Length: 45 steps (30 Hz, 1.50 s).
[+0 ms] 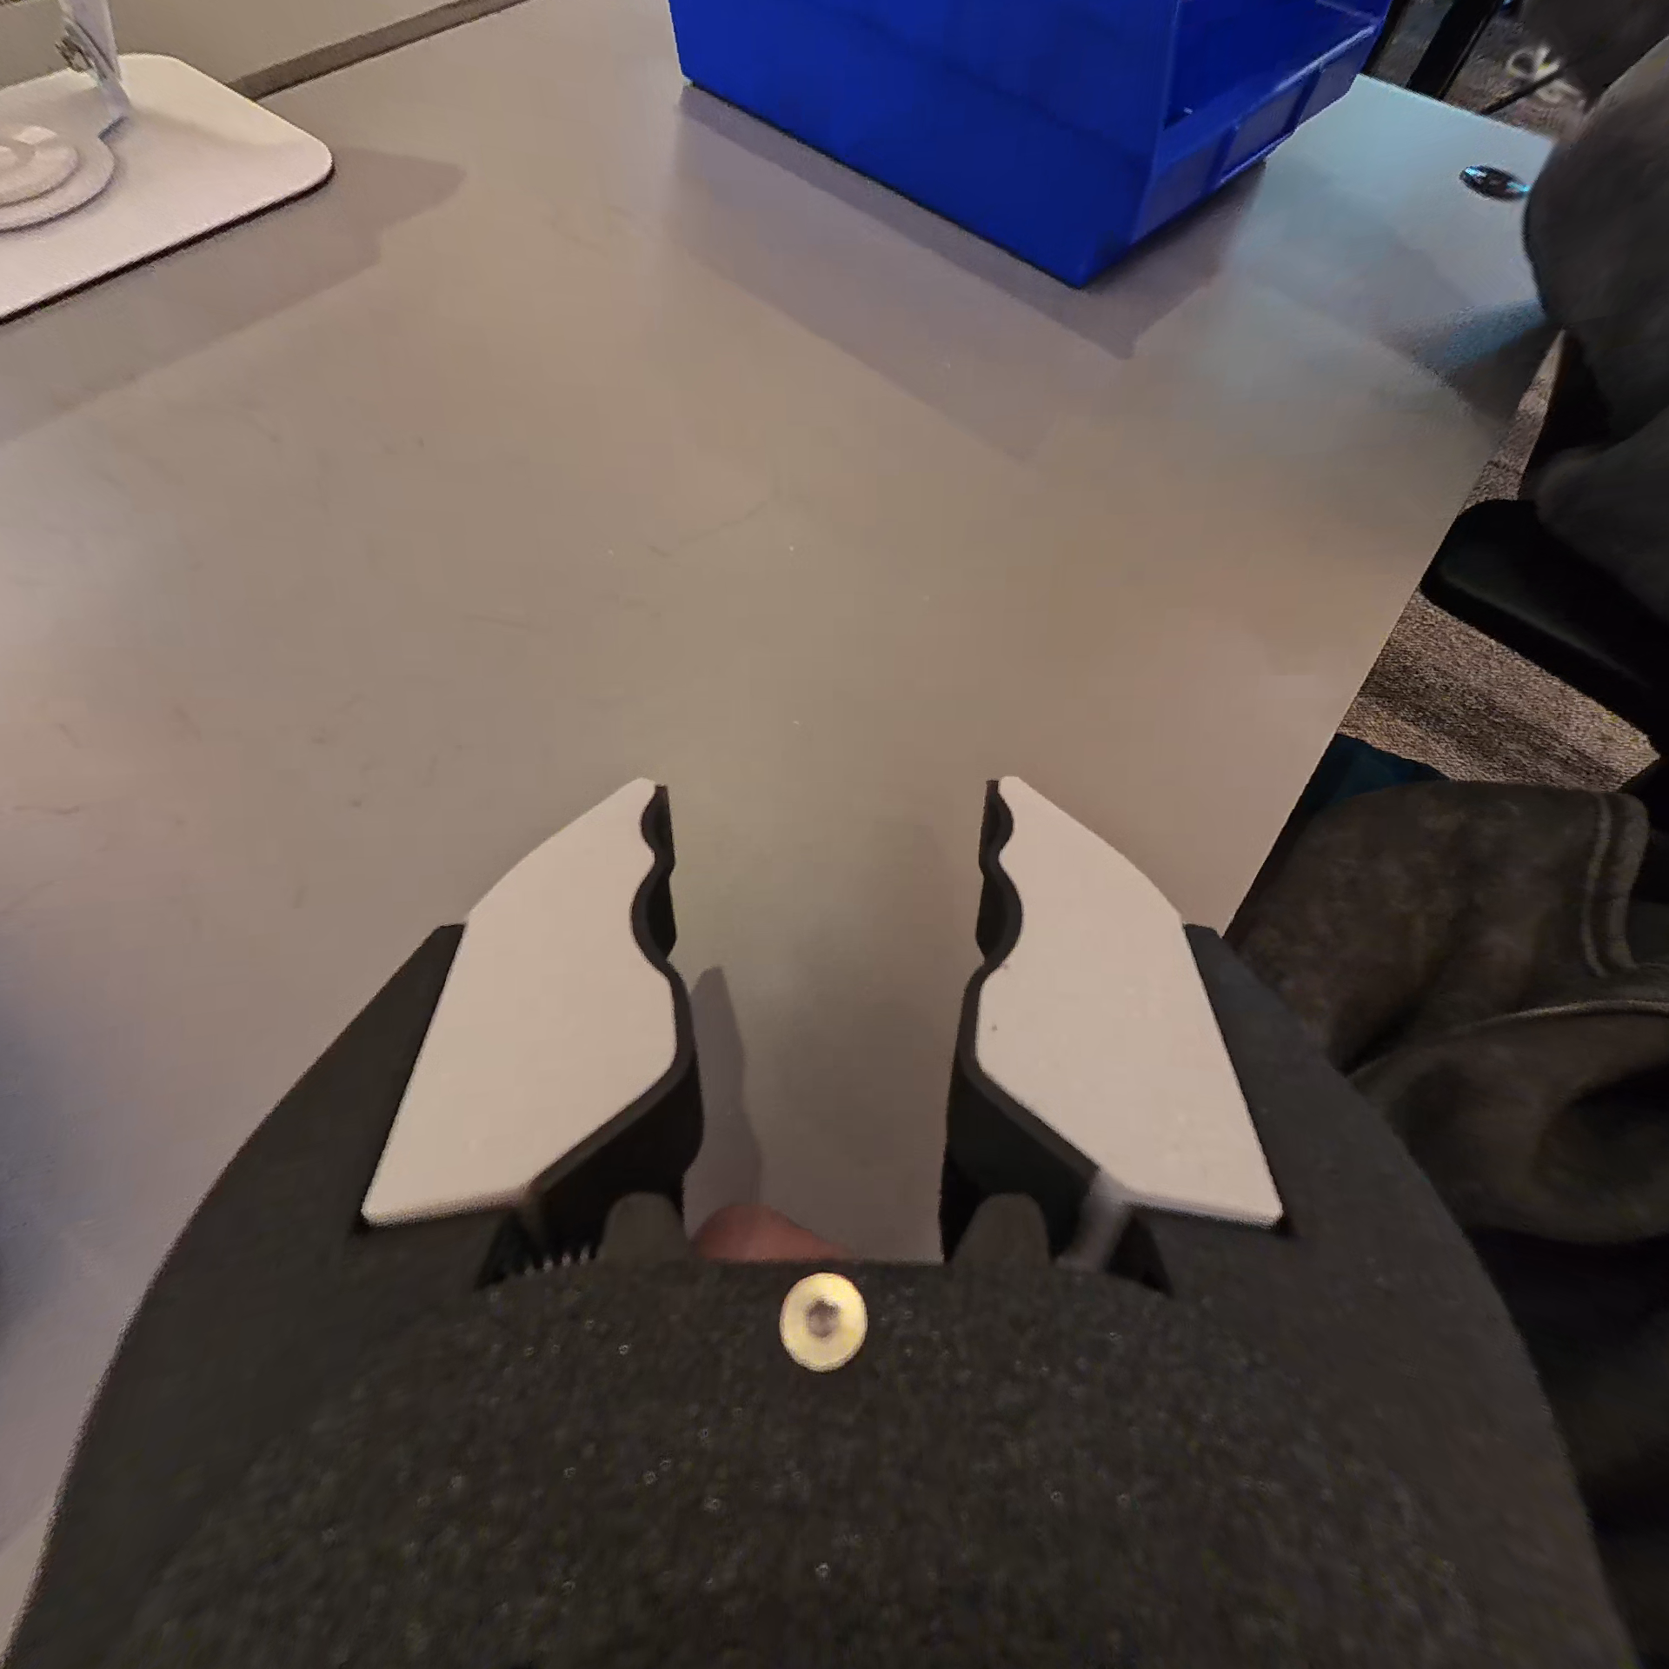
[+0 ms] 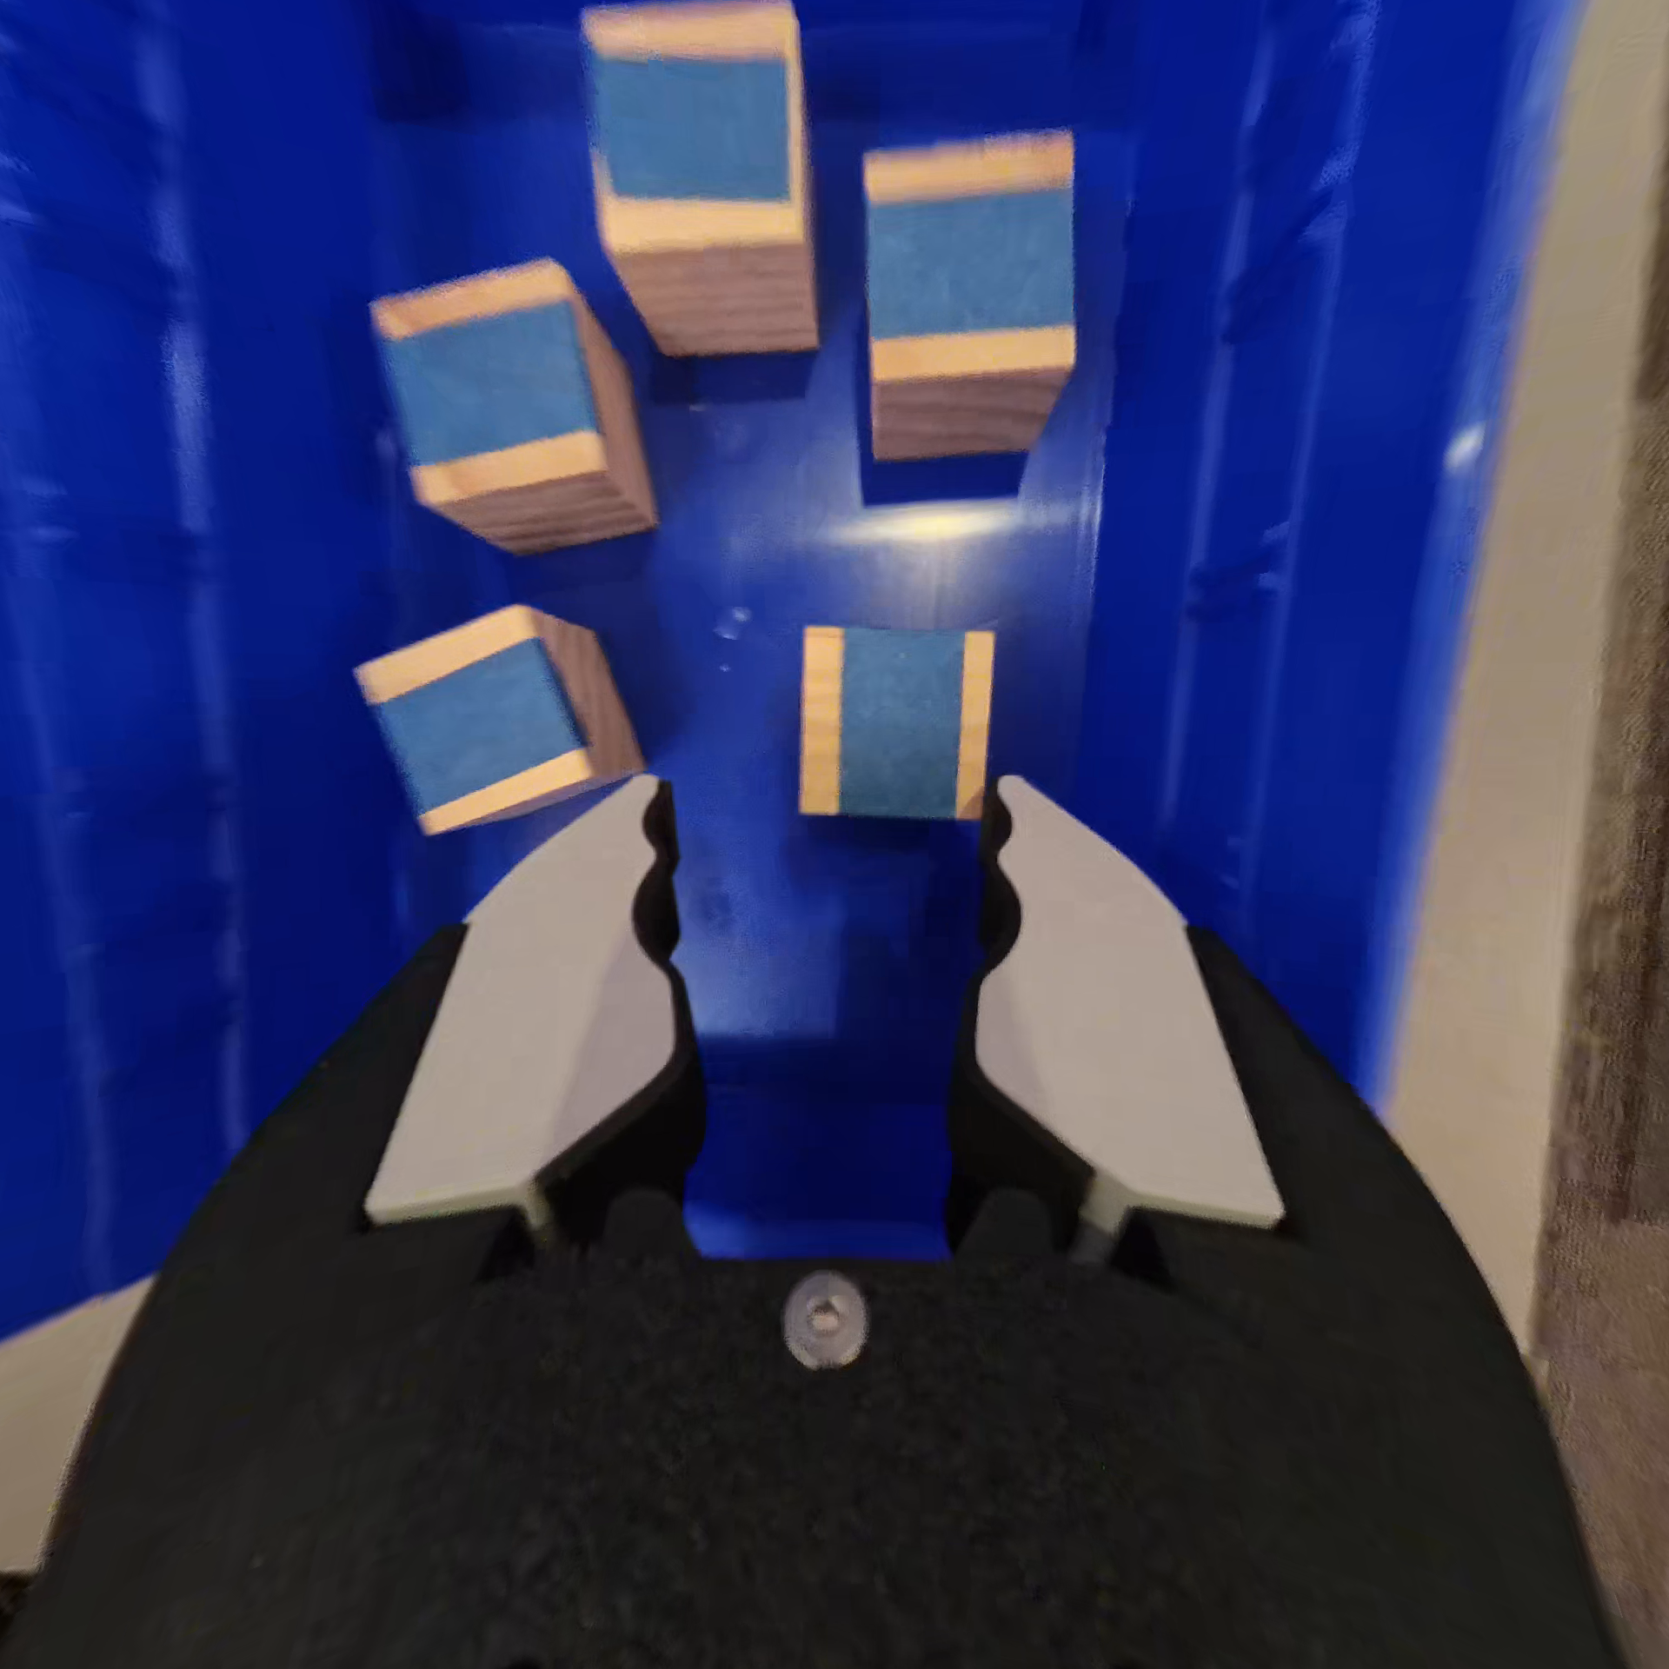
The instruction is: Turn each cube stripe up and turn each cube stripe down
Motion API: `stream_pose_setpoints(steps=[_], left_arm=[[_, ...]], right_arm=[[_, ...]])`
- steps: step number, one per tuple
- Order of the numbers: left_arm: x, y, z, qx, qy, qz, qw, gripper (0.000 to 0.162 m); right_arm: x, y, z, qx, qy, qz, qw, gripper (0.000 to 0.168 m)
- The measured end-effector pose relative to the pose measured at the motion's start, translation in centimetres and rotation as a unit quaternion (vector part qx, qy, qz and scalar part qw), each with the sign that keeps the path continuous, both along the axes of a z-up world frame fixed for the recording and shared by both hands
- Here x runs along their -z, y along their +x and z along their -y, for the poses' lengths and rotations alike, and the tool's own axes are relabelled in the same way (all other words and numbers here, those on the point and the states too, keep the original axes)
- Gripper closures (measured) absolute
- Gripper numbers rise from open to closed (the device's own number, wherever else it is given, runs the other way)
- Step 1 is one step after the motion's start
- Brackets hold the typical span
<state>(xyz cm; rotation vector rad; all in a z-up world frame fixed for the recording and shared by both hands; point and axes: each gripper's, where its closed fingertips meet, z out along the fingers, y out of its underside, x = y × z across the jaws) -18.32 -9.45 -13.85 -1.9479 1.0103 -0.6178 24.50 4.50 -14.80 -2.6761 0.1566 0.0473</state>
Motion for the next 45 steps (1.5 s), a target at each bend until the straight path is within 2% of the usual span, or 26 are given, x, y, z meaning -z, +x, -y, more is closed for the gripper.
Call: stream_pose_setpoints(steps=[4,6,7,9,11,12,14,15,17,19,22,25,29,31,34,36,41,45], left_arm=[[-0.1,-0.2,-0.4,-0.009,-0.005,0.007,1.000,0.098],[0.0,-0.4,-0.6,-0.013,-0.008,0.009,1.000,0.098],[0.0,-0.4,-0.8,-0.015,-0.008,0.009,1.000,0.098],[0.0,-0.6,-1.0,-0.019,-0.007,0.009,1.000,0.099],[0.1,-0.8,-1.3,-0.024,-0.005,0.007,1.000,0.099],[0.1,-0.9,-1.4,-0.025,-0.004,0.006,1.000,0.099],[-0.2,-1.2,-1.6,-0.031,-0.002,0.010,0.999,0.099],[-0.3,-1.2,-1.7,-0.032,-0.002,0.013,0.999,0.099],[-0.6,-1.5,-1.8,-0.035,-0.002,0.018,0.999,0.099],[-1.1,-2.2,-1.7,-0.040,-0.013,0.014,0.999,0.098],[-4.7,-4.8,-1.7,-0.063,-0.023,0.034,0.997,0.097],[-9.4,-10.2,-5.3,-0.141,0.000,0.025,0.990,0.097],[-12.7,-15.8,-12.6,-0.244,-0.085,0.060,0.964,0.096],[-12.0,-18.5,-17.1,-0.309,-0.143,0.062,0.938,0.096],[-8.3,-23.5,-23.5,-0.405,-0.213,0.004,0.889,0.096],[-5.5,-26.5,-26.5,-0.450,-0.257,-0.041,0.854,0.098],[-1.3,-30.2,-31.1,-0.520,-0.322,-0.071,0.788,0.098],[1.3,-30.7,-32.6,-0.536,-0.350,-0.108,0.761,0.096]], right_arm=[[-9.4,-3.5,0.6,-0.053,0.177,0.006,0.983,0.107],[-13.7,-9.0,1.3,-0.132,0.298,-0.037,0.944,0.112],[-14.9,-12.5,2.1,-0.178,0.350,-0.072,0.917,0.109],[-14.8,-20.9,4.7,-0.289,0.403,-0.169,0.852,0.110],[-11.6,-28.1,7.9,-0.371,0.391,-0.260,0.802,0.110],[-9.4,-30.6,9.1,-0.394,0.375,-0.279,0.792,0.110],[-6.1,-33.7,10.5,-0.427,0.349,-0.270,0.790,0.110],[-5.6,-34.7,11.0,-0.437,0.346,-0.267,0.786,0.112],[-5.6,-36.1,11.8,-0.454,0.349,-0.270,0.774,0.115],[-5.3,-36.5,12.0,-0.461,0.342,-0.257,0.778,0.116],[-5.7,-36.1,12.2,-0.461,0.351,-0.233,0.781,0.116],[-6.9,-35.5,12.1,-0.450,0.369,-0.232,0.780,0.118],[-7.1,-34.9,11.4,-0.419,0.358,-0.254,0.795,0.121],[-6.6,-34.7,11.1,-0.399,0.343,-0.258,0.810,0.121],[-6.4,-34.7,11.6,-0.400,0.336,-0.266,0.810,0.121],[-6.3,-34.7,11.9,-0.406,0.338,-0.260,0.808,0.122],[-6.0,-34.8,12.3,-0.428,0.347,-0.214,0.807,0.127],[-5.7,-34.9,12.3,-0.434,0.346,-0.211,0.805,0.127]])
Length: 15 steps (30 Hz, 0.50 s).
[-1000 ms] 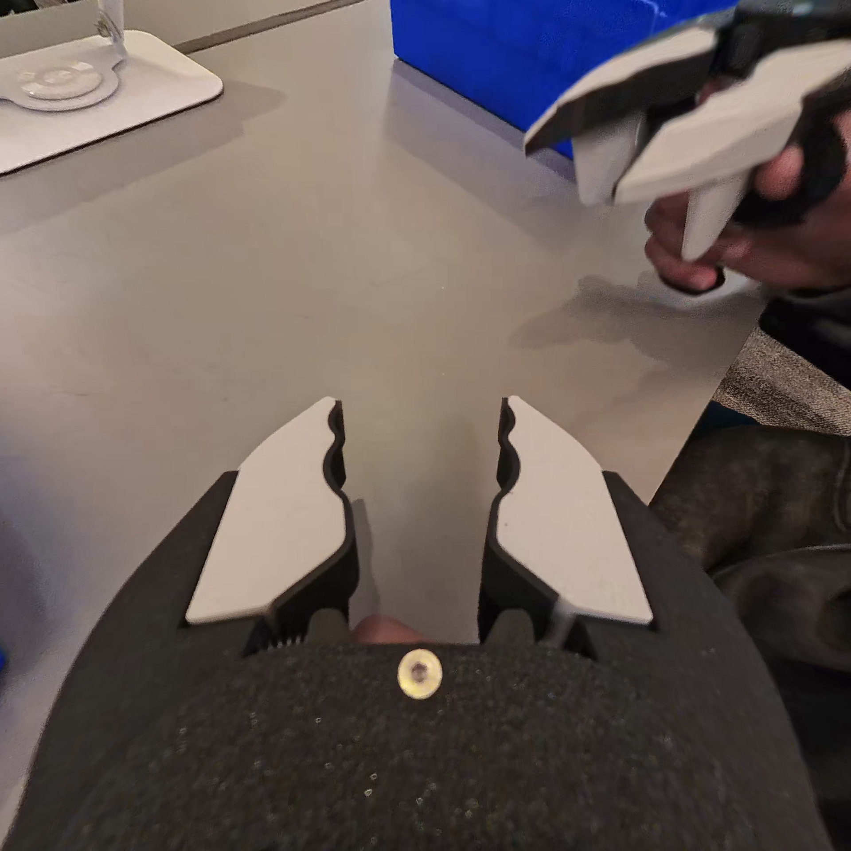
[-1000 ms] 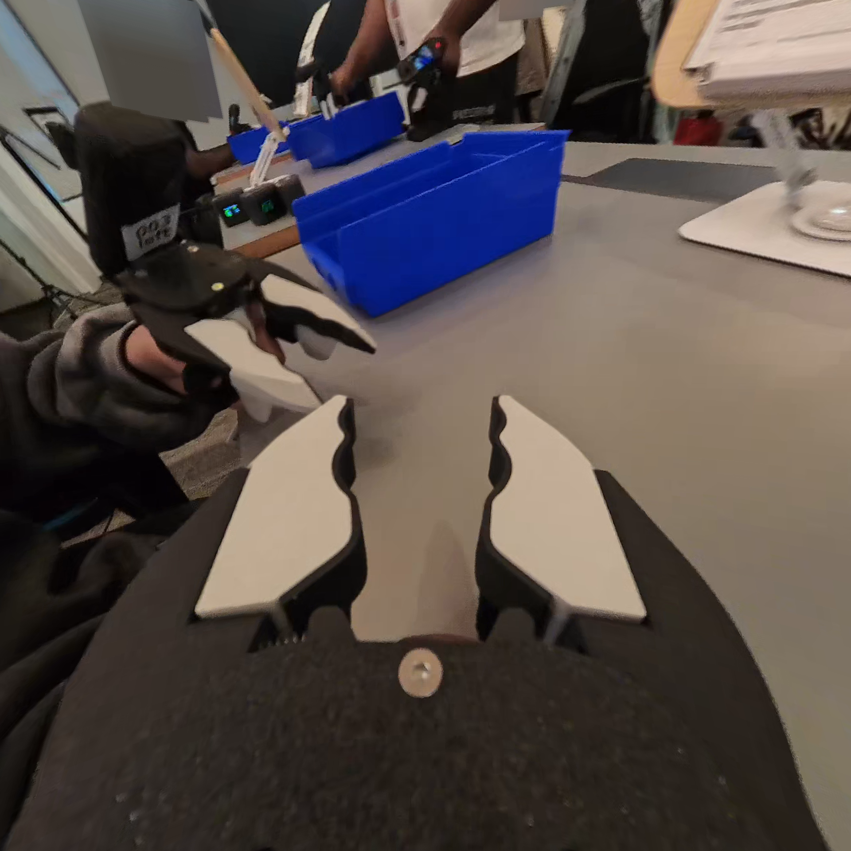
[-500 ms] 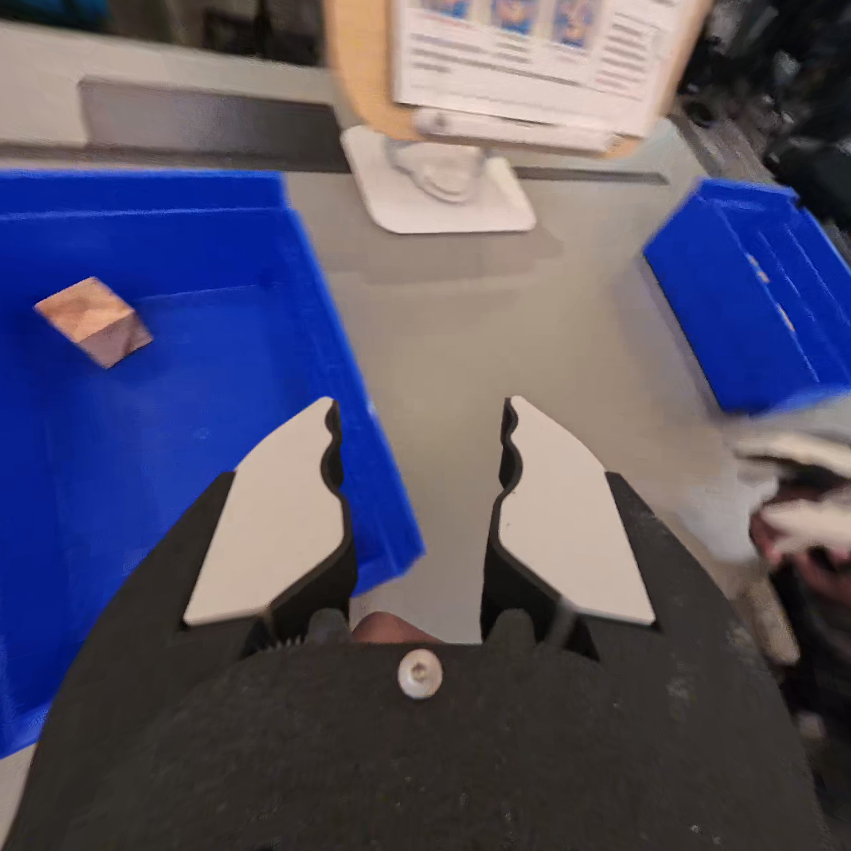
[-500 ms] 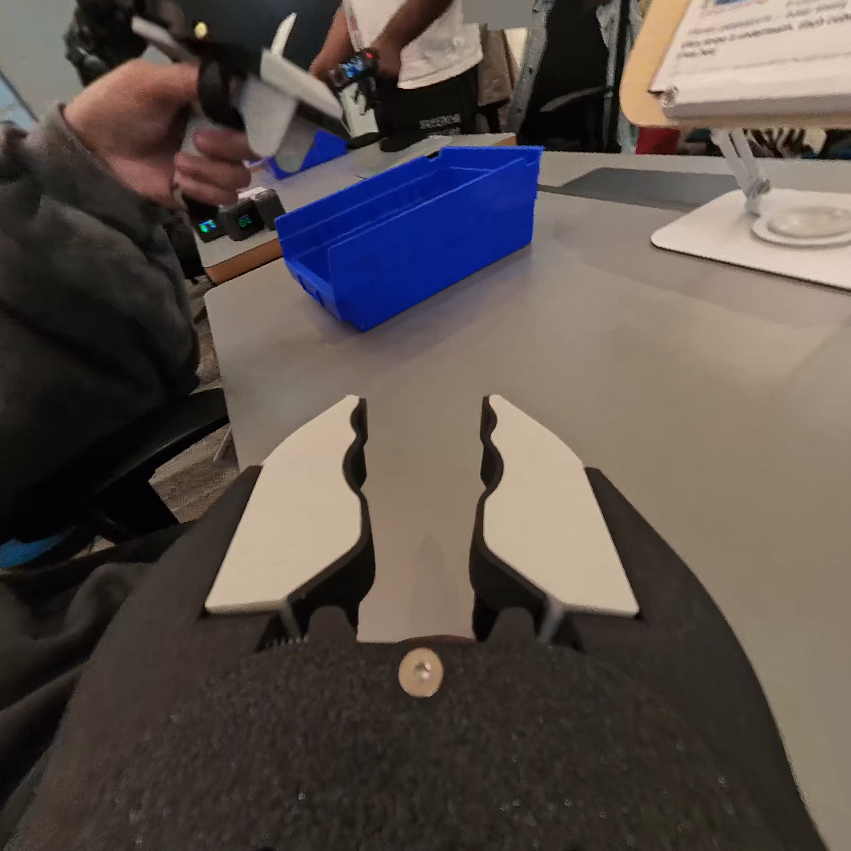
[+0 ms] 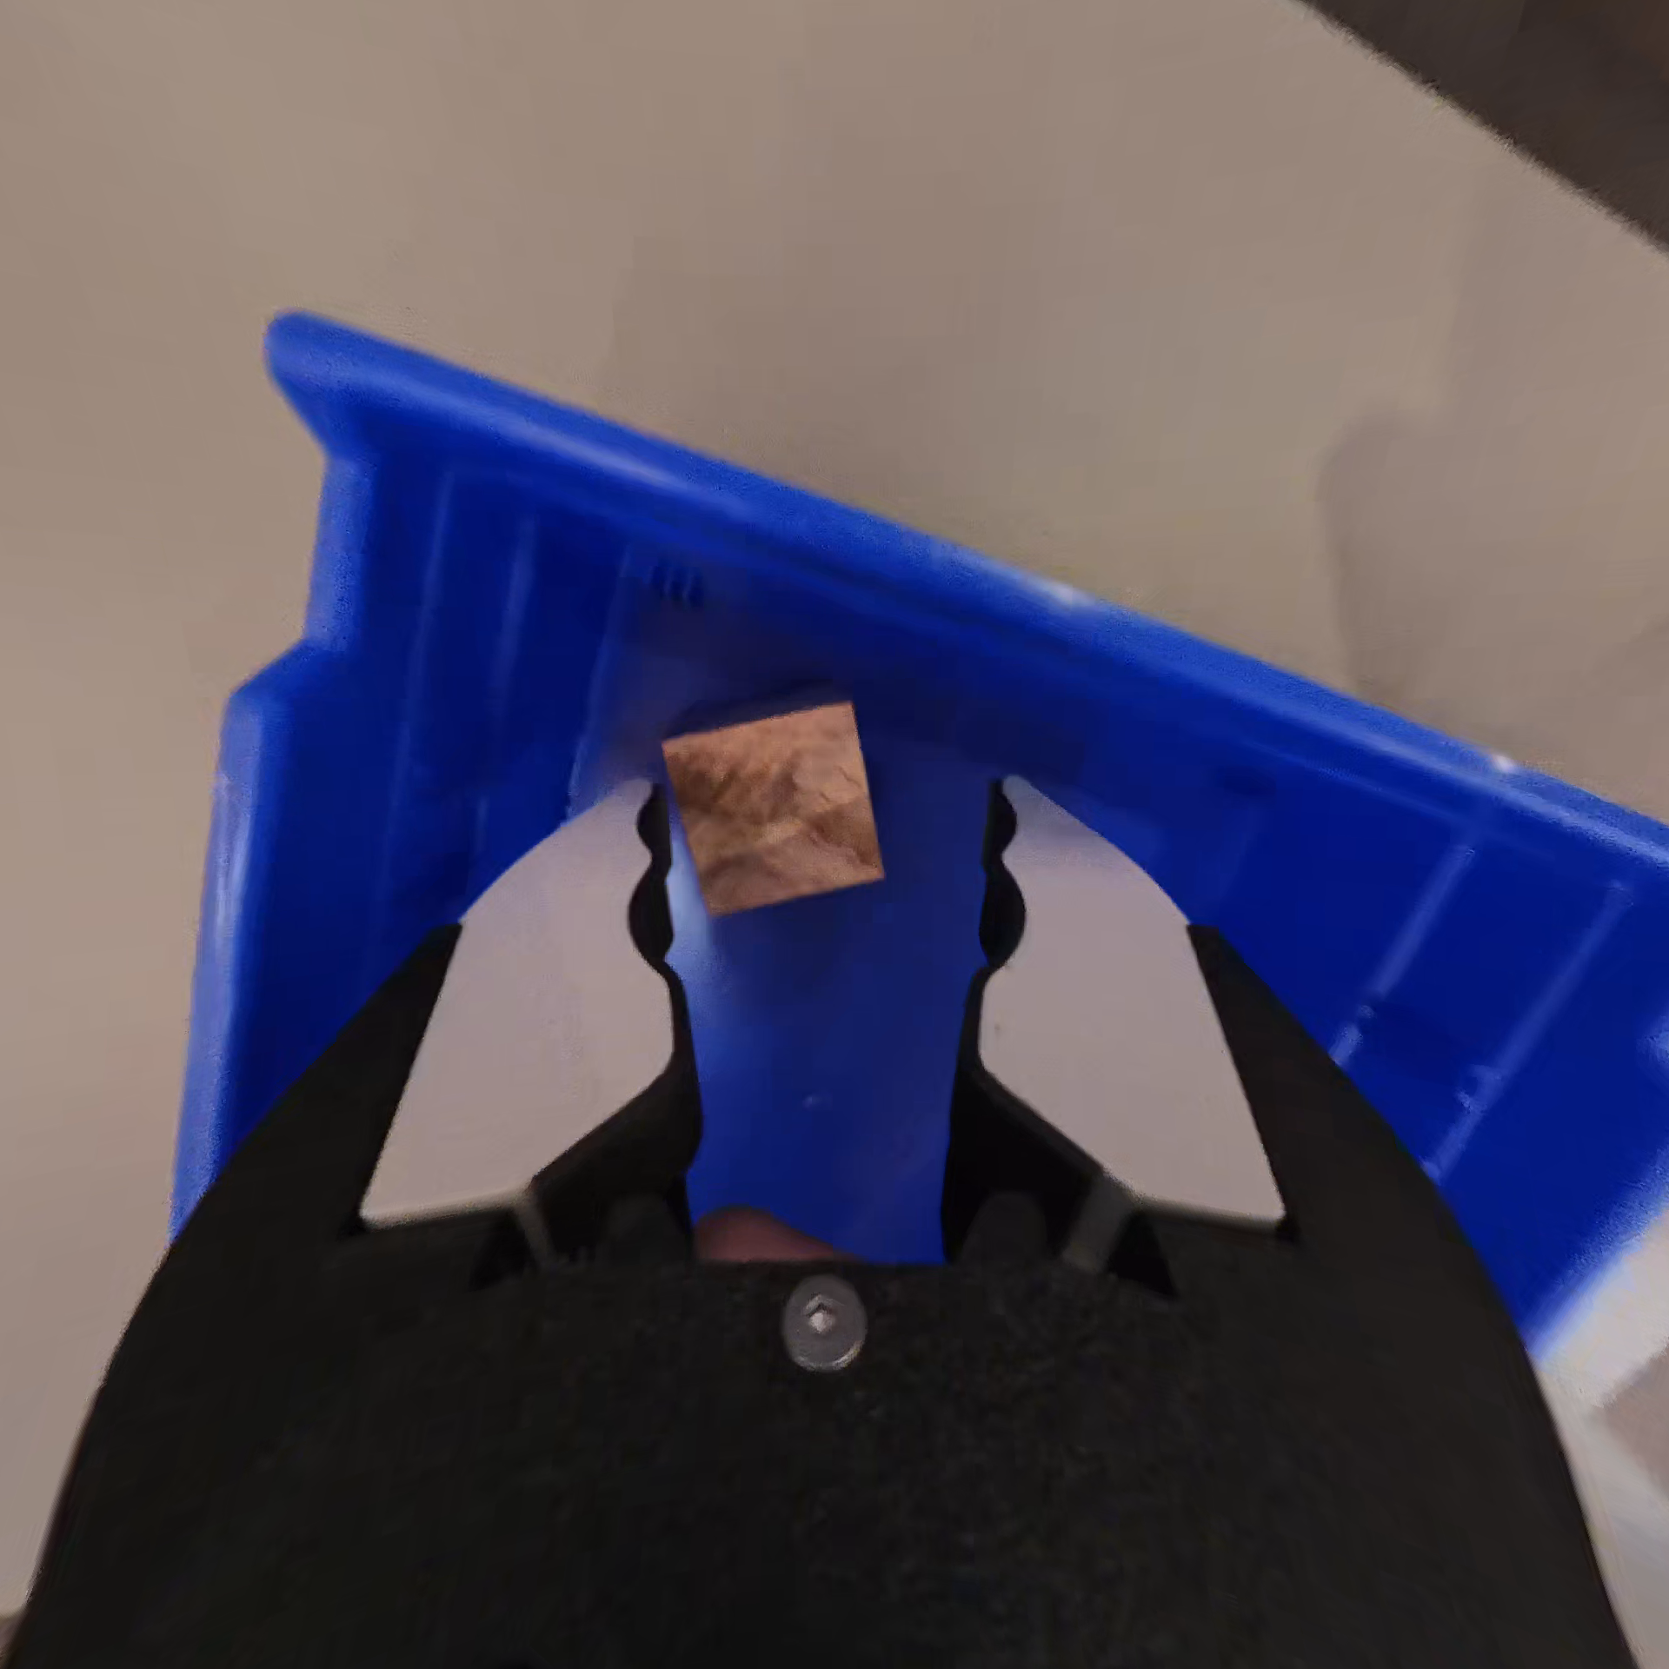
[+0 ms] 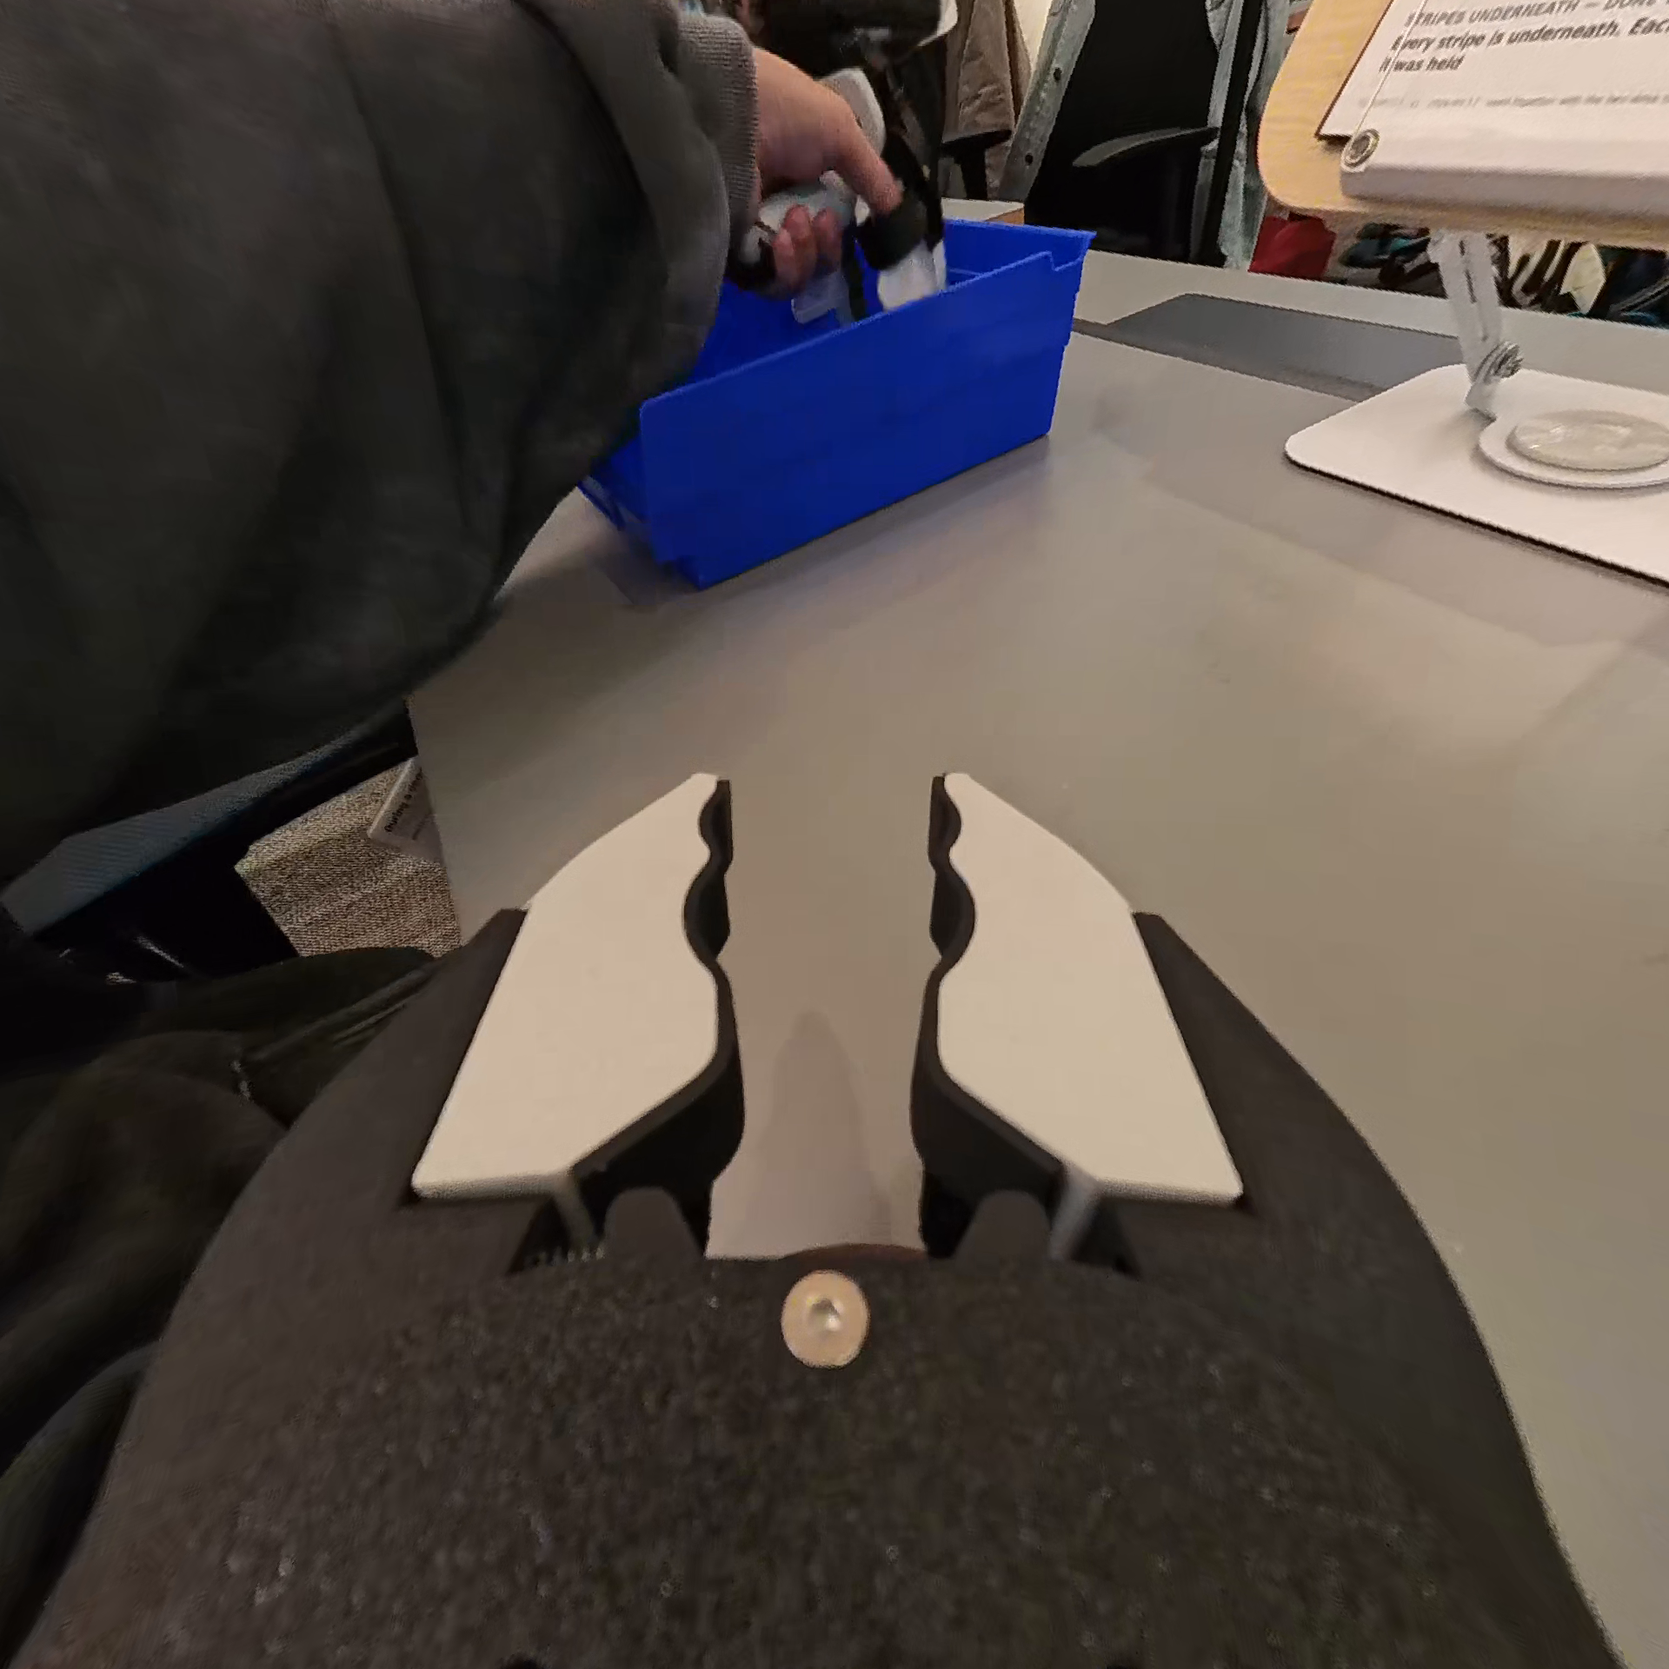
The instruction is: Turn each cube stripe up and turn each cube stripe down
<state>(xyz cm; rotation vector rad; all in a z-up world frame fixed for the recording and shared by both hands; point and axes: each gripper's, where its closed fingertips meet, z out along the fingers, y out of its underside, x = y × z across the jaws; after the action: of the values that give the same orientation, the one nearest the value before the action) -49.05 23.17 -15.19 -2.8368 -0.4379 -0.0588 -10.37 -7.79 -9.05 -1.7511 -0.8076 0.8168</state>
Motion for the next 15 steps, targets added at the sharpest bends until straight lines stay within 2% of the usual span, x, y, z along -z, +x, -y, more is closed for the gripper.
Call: stream_pose_setpoints(steps=[4,6,9,12,15], left_arm=[[1.7,-1.3,-0.5,0.000,-0.038,-0.049,0.998,0.098],[2.0,-1.1,-0.7,0.012,-0.040,-0.039,0.998,0.117],[1.9,-0.9,-0.2,0.037,-0.053,-0.032,0.997,0.117],[0.8,-1.0,0.4,0.056,-0.041,-0.022,0.997,0.117],[-1.6,-0.2,0.9,0.084,0.010,0.020,0.996,0.117]], right_arm=[[0.4,0.4,-0.3,-0.002,-0.017,-0.008,1.000,0.126],[0.4,0.7,-0.5,-0.003,-0.023,-0.013,1.000,0.126],[0.5,1.0,-0.8,-0.003,-0.032,-0.022,0.999,0.126],[0.5,1.1,-0.9,-0.005,-0.041,-0.032,0.999,0.126],[0.2,1.4,-0.9,-0.003,-0.040,-0.040,0.998,0.126]])
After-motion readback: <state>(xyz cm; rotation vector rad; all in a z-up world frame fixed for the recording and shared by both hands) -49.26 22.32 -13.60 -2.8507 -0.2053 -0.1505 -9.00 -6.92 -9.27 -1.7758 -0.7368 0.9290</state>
